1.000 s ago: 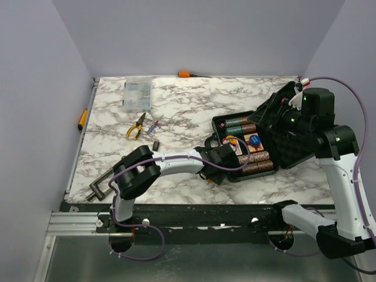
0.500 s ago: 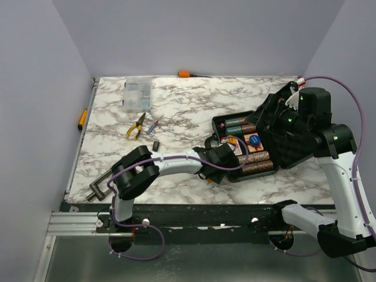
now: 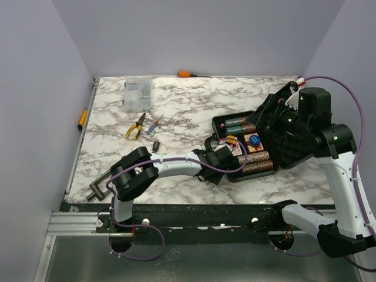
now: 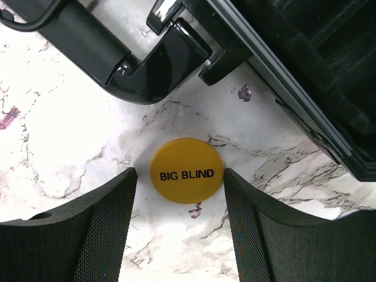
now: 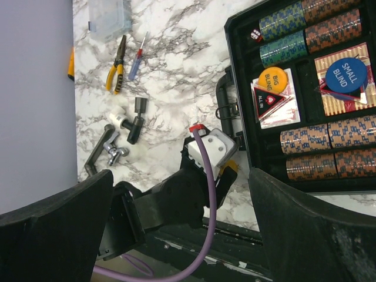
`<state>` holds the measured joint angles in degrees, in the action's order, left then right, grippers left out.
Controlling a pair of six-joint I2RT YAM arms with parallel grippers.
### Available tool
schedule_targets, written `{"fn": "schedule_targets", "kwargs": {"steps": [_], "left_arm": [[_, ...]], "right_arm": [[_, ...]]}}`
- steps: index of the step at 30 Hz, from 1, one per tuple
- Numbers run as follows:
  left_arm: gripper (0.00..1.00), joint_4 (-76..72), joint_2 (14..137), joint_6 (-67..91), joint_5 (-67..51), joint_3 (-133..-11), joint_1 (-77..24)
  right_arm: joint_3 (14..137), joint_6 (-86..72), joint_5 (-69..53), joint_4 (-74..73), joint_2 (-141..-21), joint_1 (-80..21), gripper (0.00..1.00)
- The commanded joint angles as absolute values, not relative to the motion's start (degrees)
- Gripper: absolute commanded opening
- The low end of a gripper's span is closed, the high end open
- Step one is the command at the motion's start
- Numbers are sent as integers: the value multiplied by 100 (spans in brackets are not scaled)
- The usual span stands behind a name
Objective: Pack up texas hold em set
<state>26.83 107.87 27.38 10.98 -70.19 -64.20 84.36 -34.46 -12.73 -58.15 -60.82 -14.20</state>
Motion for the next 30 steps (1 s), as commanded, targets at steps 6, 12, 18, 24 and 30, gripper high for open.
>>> {"fn": "schedule_targets", "kwargs": {"steps": [6,12,18,24,30], "left_arm": [[61,3357,11058,3021,1169,-6754,-6639],[60,3366,11219,3032,1127,-6841,-6712],[42,3381,11355,3097,1099,-6883,-6712],[37,3370,11340,3122,1147,-6838,-6735],[36,3375,11098,3072,1195,-6838,-6763]], "right_arm": [[8428,-3388,-1277,-5775,-6100,-1450,100],[8387,-3387,-1267,-5780,-6084,-1449,100],[8349,-3396,-1294,-5757,-6093,-1450,100],[8373,-3412,-1301,-5777,-6116,-1450,100],[8378,-3402,-1334,-5748,-6134,-1449,100]]}}
